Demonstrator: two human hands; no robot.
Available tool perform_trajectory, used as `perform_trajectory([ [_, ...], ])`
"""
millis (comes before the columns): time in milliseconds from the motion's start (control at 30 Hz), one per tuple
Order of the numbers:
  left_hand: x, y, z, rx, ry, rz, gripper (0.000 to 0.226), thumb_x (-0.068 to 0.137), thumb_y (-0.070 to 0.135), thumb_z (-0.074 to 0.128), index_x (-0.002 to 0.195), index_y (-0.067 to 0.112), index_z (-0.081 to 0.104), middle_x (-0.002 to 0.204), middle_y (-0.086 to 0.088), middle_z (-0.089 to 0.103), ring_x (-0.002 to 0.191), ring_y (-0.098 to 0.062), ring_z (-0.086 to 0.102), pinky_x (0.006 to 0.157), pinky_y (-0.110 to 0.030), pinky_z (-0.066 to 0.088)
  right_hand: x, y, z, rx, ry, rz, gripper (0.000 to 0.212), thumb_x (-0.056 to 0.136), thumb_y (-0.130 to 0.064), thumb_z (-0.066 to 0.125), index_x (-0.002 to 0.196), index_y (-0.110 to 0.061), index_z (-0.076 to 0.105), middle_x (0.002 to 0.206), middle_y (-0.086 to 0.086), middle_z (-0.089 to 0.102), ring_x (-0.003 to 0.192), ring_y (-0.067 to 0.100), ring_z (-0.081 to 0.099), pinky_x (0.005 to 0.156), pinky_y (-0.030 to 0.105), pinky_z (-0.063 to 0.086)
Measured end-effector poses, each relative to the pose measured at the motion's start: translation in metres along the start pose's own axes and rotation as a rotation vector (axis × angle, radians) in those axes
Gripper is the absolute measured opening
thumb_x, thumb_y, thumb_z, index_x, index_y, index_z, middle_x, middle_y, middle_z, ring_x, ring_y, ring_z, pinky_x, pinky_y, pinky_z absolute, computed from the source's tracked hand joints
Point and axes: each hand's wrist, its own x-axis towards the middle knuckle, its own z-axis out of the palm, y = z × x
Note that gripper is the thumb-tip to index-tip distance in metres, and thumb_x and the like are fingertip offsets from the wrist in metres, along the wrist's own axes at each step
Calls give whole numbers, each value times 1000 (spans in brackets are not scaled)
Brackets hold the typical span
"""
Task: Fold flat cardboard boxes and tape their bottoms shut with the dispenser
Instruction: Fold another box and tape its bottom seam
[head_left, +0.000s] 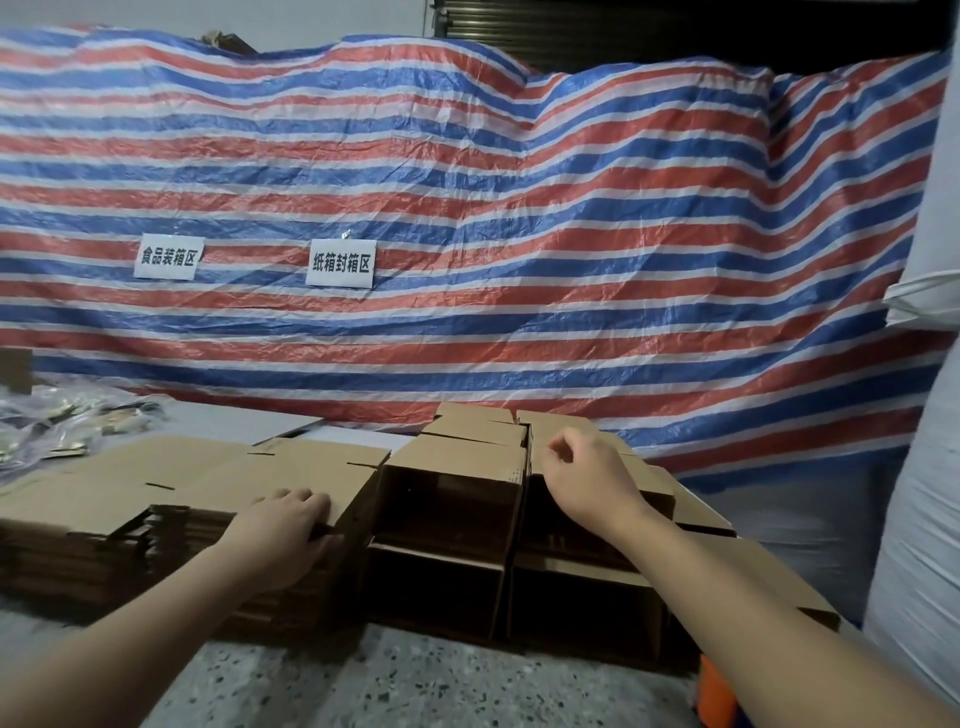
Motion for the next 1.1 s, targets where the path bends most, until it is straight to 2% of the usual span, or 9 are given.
perform_trajectory([
  [167,-8,5,-6,-5,77,-17,28,97,54,47,107,29,53,117,7,61,109,-17,56,88,-30,45,-2,1,9,25,-8,-1,14,99,-29,53,93,-21,63,92,-3,64,83,13,60,71,30,52],
  [333,-15,7,-22,90,154,-23,21,103,32,42,121,25,50,116,5,63,105,-17,62,83,-29,51,-5,-3,9,34,-17,-6,15,99,-29,53,96,-20,64,93,-3,65,84,13,61,71,30,53],
  [467,-14,1,-64,-78,398,-116,17,101,23,45,110,17,58,92,1,66,76,-20,66,62,-33,55,-2,-9,3,16,-6,-35,16,99,-28,52,97,-18,64,96,-3,63,85,11,60,73,29,53],
  [600,-15,9,-115,-213,644,-63,19,101,20,46,104,8,60,81,-9,66,59,-30,61,49,-38,49,4,-16,-10,67,27,-46,14,98,-27,53,94,-19,63,97,-3,63,82,9,58,62,21,43],
  [700,-17,26,-157,-276,775,-2,26,102,22,44,105,4,63,79,-16,67,55,-31,56,49,-33,42,9,-27,-28,135,57,-22,21,100,-31,50,84,-20,59,84,-4,61,72,10,55,57,24,39],
  [800,-19,44,-196,-369,809,48,21,101,16,49,110,4,63,88,-19,68,68,-37,62,56,-41,51,17,-41,-56,308,101,30,34,101,-41,44,80,-18,55,72,-4,55,68,16,51,57,30,37],
  [900,-25,60,-226,-531,826,128,21,101,17,48,112,8,64,91,-12,65,77,-32,60,66,-42,52,26,-51,-91,485,159,64,44,103,-53,35,95,-17,59,92,0,59,83,17,56,71,32,44],
  [1000,-33,75,-246,-728,782,182,19,104,29,43,103,24,61,86,5,63,76,-12,58,65,-32,48,31,-55,-126,579,255,92,57,102,-63,30,134,-22,52,133,0,55,121,22,52,95,40,40],
  [1100,-38,90,-254,-923,662,213,23,103,34,44,87,27,58,73,15,63,66,3,56,59,-26,45,27,-52,-152,667,206,36,52,98,-72,23,125,-39,54,142,-7,54,130,19,49,105,42,38],
])
